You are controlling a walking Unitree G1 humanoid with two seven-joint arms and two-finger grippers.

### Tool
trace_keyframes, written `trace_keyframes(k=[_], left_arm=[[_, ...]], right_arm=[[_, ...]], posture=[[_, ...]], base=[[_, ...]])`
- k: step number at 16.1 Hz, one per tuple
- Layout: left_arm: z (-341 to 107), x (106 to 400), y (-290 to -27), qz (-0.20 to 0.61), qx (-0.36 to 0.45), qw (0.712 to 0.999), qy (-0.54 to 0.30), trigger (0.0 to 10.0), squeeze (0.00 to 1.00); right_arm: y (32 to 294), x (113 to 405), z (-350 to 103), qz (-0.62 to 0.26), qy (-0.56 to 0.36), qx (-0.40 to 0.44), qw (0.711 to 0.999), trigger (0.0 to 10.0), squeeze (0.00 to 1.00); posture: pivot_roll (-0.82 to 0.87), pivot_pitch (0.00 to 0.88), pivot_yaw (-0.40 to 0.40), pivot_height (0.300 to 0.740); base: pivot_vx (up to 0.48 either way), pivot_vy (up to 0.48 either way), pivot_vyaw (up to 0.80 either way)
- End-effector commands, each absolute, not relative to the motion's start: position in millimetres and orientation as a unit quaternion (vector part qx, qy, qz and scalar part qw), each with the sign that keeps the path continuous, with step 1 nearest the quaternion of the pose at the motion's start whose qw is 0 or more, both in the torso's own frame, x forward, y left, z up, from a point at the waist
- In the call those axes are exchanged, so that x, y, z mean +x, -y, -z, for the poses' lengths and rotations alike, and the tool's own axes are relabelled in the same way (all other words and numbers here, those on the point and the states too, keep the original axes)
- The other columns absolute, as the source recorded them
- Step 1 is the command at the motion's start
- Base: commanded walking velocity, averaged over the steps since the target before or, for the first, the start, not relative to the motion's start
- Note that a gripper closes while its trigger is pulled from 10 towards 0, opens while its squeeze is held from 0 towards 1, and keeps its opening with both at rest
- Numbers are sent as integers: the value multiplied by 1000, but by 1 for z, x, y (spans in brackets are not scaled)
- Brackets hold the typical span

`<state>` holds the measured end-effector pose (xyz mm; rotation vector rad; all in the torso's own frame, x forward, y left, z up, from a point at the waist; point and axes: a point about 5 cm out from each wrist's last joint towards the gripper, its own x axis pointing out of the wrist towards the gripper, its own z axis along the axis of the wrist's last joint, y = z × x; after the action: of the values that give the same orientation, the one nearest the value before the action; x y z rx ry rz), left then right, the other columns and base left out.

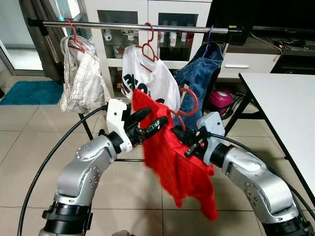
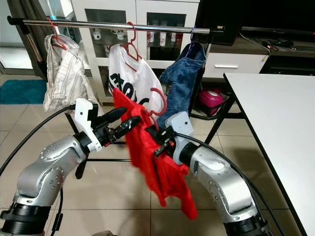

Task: Hang hanger

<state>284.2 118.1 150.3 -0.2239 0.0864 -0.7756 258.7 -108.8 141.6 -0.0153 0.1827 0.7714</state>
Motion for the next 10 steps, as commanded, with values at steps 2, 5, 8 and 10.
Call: trace_keyframes(k=[2, 5, 8, 10], left_arm=[[-148, 288, -118, 376, -99, 920, -44, 0, 0], [-148, 288, -118, 376, -99, 920, -44, 0, 0], [-148, 288, -118, 376, -99, 920, -44, 0, 0], [-148, 288, -118, 376, -99, 920, -44, 0, 0]], right_arm=[[108, 257, -151, -379, -64, -1, 923, 10000, 0], [108, 257, -151, -379, -64, -1, 923, 10000, 0], [108, 257, -151, -379, -64, -1, 923, 10000, 0], [108, 257, -151, -379, -64, -1, 923, 10000, 0]], posture=[[-36, 0, 9, 740], [-36, 0, 9, 740], [-36, 0, 9, 740], [-36, 0, 9, 740]], base=[[0, 0, 0], [0, 0, 0], [0, 0, 0], [0, 0, 0]])
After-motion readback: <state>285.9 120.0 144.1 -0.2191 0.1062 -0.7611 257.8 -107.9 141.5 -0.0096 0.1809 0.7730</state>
